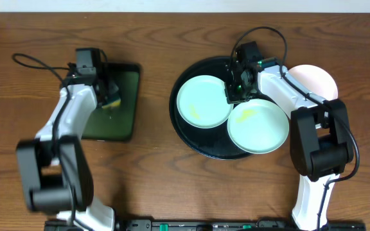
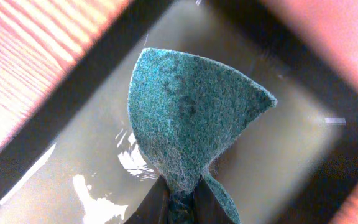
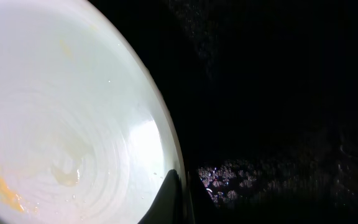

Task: Clean dirty plates on tray and stack at the side
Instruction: 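Dip the sponge in the water tray and lift it with the left gripper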

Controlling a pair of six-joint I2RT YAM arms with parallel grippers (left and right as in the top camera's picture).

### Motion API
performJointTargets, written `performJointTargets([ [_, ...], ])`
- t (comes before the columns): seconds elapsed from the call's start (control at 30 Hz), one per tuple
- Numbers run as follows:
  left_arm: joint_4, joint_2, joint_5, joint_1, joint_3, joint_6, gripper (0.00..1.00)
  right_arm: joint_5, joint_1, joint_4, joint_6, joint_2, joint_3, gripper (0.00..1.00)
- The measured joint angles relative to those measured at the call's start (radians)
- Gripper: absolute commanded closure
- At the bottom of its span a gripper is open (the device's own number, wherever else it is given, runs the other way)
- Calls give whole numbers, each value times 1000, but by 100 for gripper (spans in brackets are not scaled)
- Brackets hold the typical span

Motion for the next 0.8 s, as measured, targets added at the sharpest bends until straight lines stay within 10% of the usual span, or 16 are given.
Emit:
performJointTargets([
  [0.8, -70, -147, 340, -8, 0, 1, 93, -2, 0, 1, 3, 0, 0, 98],
])
